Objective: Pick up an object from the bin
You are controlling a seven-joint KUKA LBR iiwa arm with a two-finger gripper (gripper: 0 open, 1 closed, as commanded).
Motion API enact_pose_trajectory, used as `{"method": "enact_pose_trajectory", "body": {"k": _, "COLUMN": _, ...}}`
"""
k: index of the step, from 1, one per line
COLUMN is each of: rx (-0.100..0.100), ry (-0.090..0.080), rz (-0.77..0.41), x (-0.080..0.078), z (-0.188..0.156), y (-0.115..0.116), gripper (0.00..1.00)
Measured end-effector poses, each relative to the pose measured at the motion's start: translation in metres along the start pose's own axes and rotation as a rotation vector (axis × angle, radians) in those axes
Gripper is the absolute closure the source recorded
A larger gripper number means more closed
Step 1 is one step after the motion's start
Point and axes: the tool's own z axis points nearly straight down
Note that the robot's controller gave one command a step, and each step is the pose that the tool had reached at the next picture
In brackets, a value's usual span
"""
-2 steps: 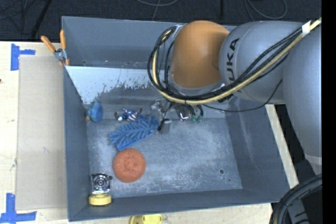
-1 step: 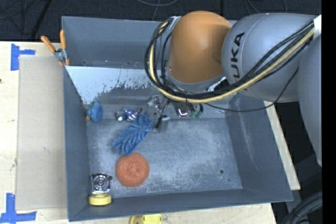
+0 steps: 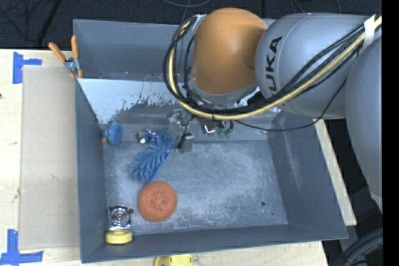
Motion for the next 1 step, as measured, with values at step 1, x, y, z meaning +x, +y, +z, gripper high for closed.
{"method": "enact_pose_trajectory", "body": {"k": 1, "rx": 0.0, "ry": 0.003, "rz": -0.01, "x": -0.0028, "z": -0.0256, "y": 0.0064, "gripper": 1.0}}
